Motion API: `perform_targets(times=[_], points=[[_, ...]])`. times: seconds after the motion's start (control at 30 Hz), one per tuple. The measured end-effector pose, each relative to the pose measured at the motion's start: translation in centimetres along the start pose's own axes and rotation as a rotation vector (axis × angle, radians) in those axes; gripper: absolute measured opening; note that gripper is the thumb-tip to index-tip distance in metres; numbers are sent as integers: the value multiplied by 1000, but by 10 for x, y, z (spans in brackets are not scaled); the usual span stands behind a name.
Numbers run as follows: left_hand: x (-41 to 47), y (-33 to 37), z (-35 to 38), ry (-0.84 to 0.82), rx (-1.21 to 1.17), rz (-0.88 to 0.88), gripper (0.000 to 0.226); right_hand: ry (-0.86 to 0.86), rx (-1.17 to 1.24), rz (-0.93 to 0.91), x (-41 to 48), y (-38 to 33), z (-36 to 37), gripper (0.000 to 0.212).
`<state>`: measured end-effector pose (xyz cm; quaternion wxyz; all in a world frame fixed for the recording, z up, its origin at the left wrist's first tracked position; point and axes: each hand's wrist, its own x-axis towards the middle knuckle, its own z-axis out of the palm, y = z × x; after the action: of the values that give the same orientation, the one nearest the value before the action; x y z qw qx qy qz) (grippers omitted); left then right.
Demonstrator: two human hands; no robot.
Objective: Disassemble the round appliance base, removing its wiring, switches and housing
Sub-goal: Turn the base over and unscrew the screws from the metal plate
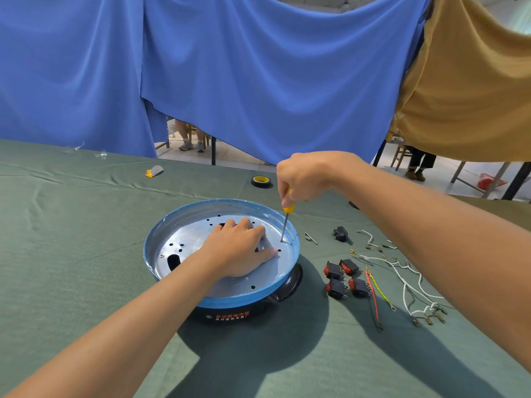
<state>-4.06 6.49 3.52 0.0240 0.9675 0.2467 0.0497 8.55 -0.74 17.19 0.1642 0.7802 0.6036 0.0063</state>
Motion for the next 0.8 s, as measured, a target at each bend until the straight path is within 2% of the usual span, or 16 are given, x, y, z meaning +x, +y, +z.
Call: perform_targets(times=[0.13, 0.3, 0.37, 0.47, 0.5, 0.6, 0.8], points=[[0, 1, -1, 2, -8, 3, 54, 31, 15, -71, -4, 3, -2, 9], [-1, 0, -1, 3, 2, -3, 53, -10, 65, -127, 2, -1, -2, 8], [-1, 0, -1, 5, 4, -6, 54, -53, 87, -83, 5, -2, -1, 10], [-1, 0, -1, -14, 12, 3, 61, -147, 84, 71, 7, 3, -3, 43], [-1, 0, -1, -23, 13, 8, 62, -169, 93, 119, 7, 5, -3, 46], [0, -1, -2, -45, 23, 26, 58, -173, 185, 193, 10, 6, 2, 39], [2, -2, -2, -111, 60, 26, 56, -133, 198, 173, 14, -1, 4, 35]])
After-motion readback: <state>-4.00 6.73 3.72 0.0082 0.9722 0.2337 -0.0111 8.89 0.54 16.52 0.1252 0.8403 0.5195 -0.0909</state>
